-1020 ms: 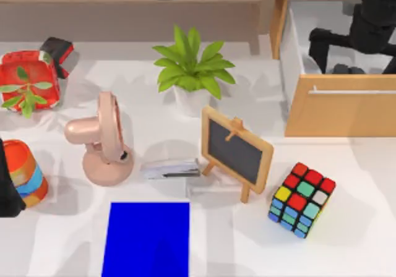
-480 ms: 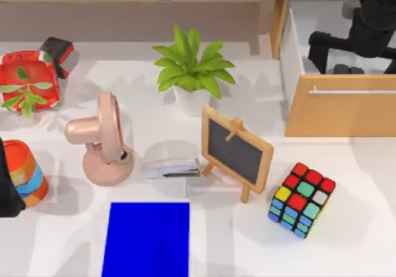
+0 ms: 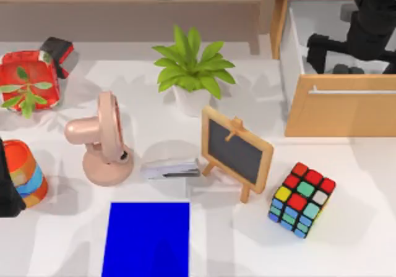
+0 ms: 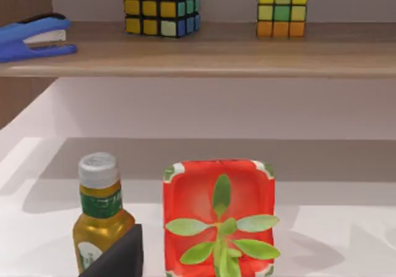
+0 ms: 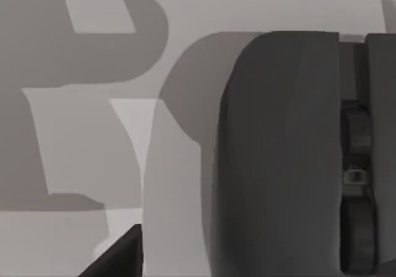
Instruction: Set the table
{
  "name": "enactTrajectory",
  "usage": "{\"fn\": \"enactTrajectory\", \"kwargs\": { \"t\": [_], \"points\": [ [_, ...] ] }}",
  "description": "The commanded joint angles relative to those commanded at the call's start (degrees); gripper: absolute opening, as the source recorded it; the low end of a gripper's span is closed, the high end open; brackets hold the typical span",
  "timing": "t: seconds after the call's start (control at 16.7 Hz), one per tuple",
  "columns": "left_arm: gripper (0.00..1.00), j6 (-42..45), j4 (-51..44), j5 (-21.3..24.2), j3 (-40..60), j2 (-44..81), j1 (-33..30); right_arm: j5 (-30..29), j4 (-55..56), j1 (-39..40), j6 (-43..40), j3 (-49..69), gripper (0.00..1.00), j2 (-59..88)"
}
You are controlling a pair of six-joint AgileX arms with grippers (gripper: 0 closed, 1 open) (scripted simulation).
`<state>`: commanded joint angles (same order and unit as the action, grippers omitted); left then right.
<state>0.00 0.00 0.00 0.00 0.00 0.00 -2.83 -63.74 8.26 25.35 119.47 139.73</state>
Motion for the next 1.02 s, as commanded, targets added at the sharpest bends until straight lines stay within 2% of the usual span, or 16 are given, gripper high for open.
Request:
{"fn": "enactTrajectory", "kwargs": {
  "t": [0.42, 1.02],
  "points": [
    [1.0, 0.0, 0.0, 0.0, 0.0, 0.0, 0.0, 0.1, 1.2, 0.0, 0.0, -0.2, 1.0, 1.4],
    [1.0, 0.0, 0.0, 0.0, 0.0, 0.0, 0.0, 0.1, 1.2, 0.0, 0.0, -0.2, 0.25, 1.4]
  ]
}}
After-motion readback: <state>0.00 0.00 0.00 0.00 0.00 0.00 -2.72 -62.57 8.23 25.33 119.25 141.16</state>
